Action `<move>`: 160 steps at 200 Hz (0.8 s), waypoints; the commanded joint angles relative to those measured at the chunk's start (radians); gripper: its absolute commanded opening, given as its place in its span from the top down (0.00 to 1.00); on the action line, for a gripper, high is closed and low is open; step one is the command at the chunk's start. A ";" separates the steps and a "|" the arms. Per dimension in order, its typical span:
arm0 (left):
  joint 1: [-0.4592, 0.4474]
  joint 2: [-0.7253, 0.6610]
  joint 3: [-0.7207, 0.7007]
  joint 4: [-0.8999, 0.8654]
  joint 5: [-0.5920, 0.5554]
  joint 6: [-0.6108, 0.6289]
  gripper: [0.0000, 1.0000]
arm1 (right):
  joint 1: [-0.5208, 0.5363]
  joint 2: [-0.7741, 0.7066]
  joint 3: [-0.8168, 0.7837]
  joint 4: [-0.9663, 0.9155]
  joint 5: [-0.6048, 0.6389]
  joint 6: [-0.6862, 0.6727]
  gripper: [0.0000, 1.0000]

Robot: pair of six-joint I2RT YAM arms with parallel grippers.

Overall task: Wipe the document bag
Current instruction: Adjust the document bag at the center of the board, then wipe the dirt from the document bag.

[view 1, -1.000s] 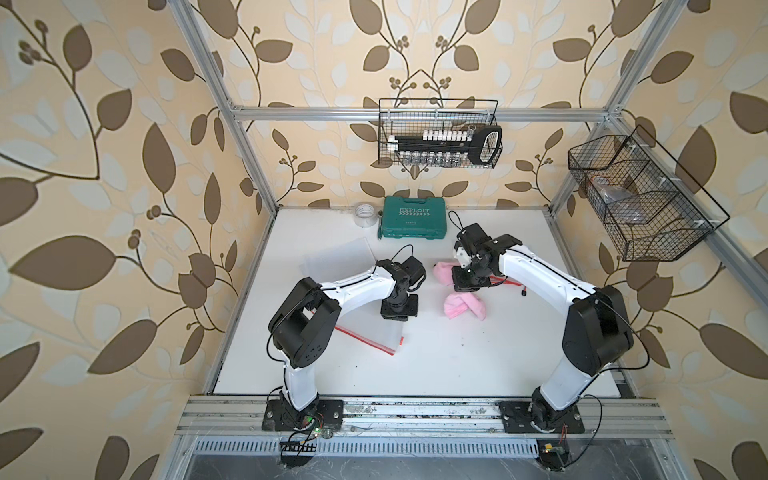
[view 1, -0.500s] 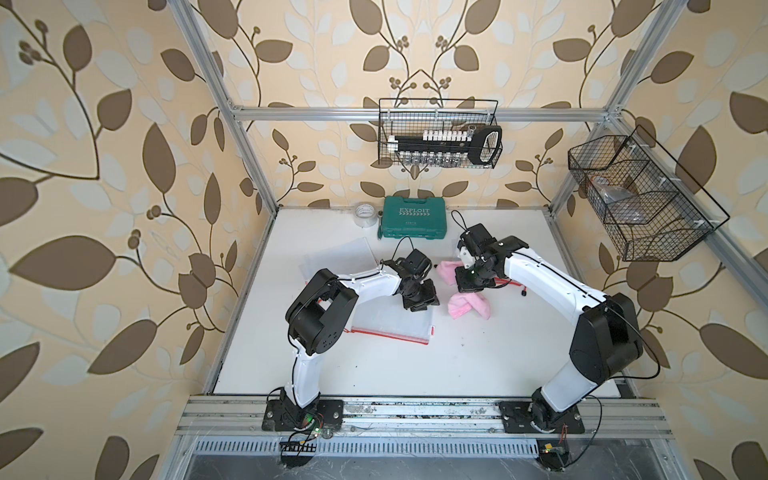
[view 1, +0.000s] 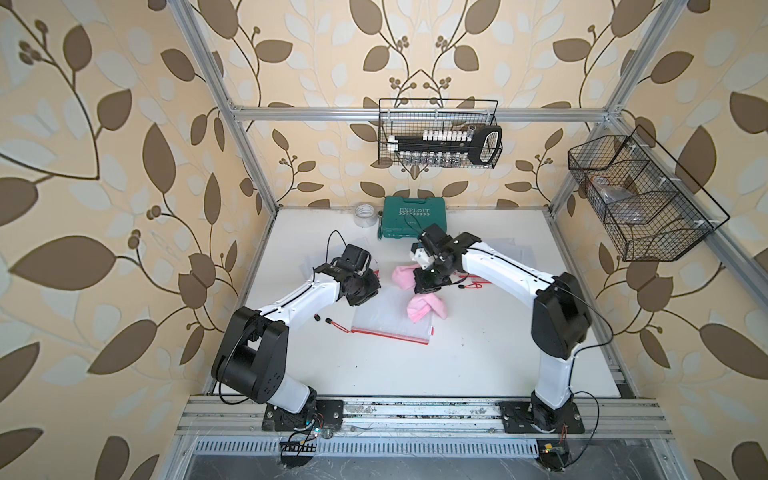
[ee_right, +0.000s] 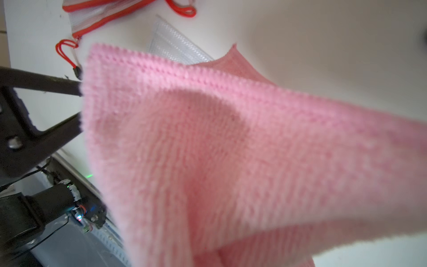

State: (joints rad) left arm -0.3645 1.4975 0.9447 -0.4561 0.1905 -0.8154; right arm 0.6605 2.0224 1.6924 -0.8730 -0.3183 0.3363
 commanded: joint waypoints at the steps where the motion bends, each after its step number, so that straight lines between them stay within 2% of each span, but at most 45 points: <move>1: -0.008 0.002 -0.052 -0.040 -0.028 0.072 0.84 | 0.044 0.131 0.131 0.018 -0.147 0.010 1.00; 45: -0.005 0.060 -0.112 0.030 0.018 0.070 0.86 | 0.072 0.300 0.159 0.040 -0.208 0.031 1.00; 66: -0.007 0.121 -0.124 -0.011 0.011 0.056 0.92 | 0.070 0.359 0.193 -0.045 -0.161 -0.003 1.00; 94: -0.007 0.196 -0.150 -0.020 0.011 0.035 0.99 | 0.051 0.325 0.144 -0.102 -0.013 -0.016 1.00; 108: -0.007 0.222 -0.156 -0.033 -0.001 0.026 1.00 | 0.050 0.284 0.112 -0.159 0.187 -0.032 1.00; 116: -0.007 0.224 -0.164 -0.032 -0.002 0.020 1.00 | 0.010 0.251 0.083 -0.181 0.295 -0.038 1.00; 140: -0.007 0.213 -0.189 -0.029 -0.005 0.009 1.00 | -0.069 0.125 -0.014 -0.219 0.532 -0.076 1.00; 150: -0.007 0.202 -0.199 -0.024 -0.003 0.005 1.00 | -0.062 0.084 -0.024 -0.238 0.557 -0.111 1.00; 160: -0.007 0.191 -0.205 -0.018 -0.003 0.004 1.00 | -0.025 0.072 -0.005 -0.261 0.500 -0.146 1.00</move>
State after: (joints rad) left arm -0.3656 1.6268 0.8288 -0.3676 0.2512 -0.7944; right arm 0.6136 2.1635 1.6909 -1.0210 0.0074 0.2783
